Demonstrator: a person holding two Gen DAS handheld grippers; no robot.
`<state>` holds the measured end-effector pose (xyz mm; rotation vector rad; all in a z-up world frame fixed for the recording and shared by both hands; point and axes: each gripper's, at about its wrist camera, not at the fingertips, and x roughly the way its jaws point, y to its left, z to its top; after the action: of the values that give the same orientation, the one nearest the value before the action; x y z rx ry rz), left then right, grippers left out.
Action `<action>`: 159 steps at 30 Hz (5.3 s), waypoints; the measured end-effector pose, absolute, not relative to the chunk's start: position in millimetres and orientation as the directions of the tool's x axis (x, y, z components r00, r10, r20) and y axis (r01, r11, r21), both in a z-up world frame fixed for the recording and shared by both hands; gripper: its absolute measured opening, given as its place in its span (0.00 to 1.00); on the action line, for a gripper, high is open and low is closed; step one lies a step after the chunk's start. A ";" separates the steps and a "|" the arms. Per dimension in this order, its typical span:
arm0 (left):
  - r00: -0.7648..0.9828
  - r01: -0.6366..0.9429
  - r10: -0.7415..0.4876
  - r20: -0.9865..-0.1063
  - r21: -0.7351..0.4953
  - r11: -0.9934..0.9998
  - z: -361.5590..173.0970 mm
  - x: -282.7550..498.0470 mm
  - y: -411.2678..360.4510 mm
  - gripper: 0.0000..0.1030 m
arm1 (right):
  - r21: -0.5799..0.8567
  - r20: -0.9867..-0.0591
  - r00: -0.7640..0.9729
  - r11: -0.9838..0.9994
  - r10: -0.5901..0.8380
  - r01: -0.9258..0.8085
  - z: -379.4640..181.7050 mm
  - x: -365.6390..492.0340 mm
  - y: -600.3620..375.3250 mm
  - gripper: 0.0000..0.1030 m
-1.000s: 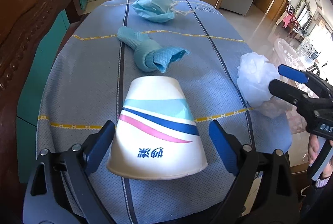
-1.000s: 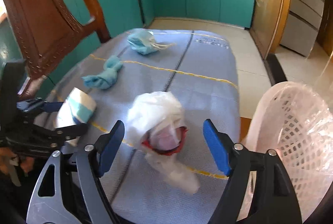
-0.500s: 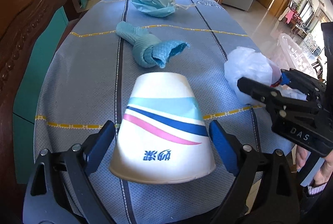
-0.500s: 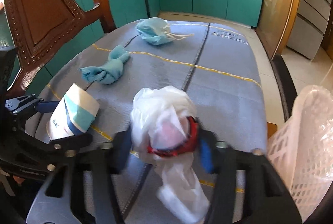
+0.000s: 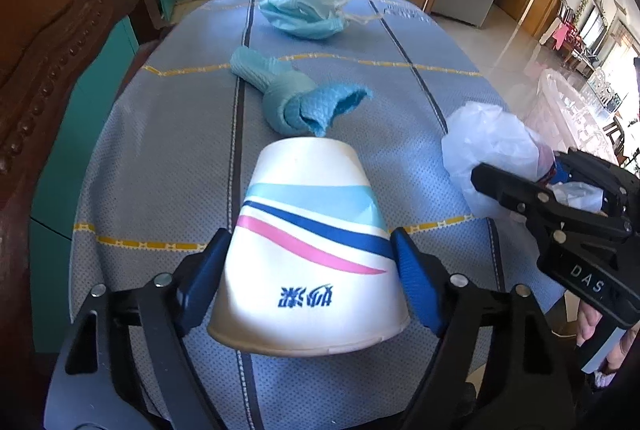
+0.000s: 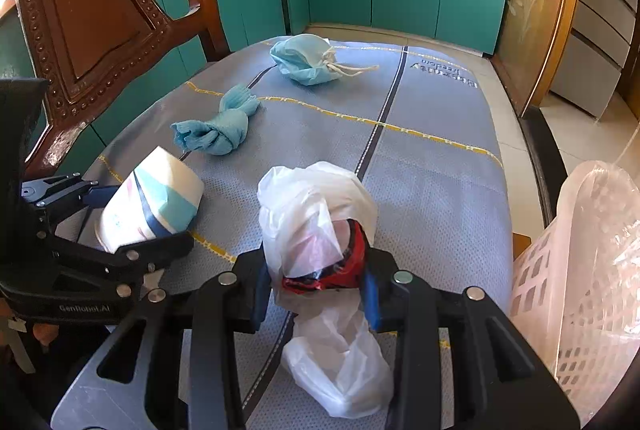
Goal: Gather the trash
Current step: 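Carry the paper cup and plastic bag over the wastebasket and open both tools, then grasp the light blue face mask with the right tool while the left tool grasps the knotted blue cloth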
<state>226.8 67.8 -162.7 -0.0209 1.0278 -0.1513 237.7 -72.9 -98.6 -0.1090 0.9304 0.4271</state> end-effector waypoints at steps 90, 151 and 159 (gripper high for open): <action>0.593 0.546 -0.373 -0.714 0.015 0.838 -104.6 231.9 -226.4 0.86 | 0.095 -0.655 0.756 0.991 -0.006 0.090 -29.5 145.9 -364.1 0.35; 0.567 -0.033 -0.134 -0.813 -0.185 0.982 -136.6 264.3 102.2 0.42 | 0.068 -0.813 0.484 0.878 0.323 -0.473 -62.9 262.4 -73.2 0.19; 0.560 -0.070 -0.107 -0.822 -0.175 0.982 -143.3 272.3 107.8 0.44 | 0.168 -0.785 0.457 0.853 0.419 -0.493 -56.3 238.5 -87.2 0.67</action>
<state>272.3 107.8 -143.3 -0.1963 0.9779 -0.0217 238.5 -87.2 -56.3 -0.0877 0.9417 0.5629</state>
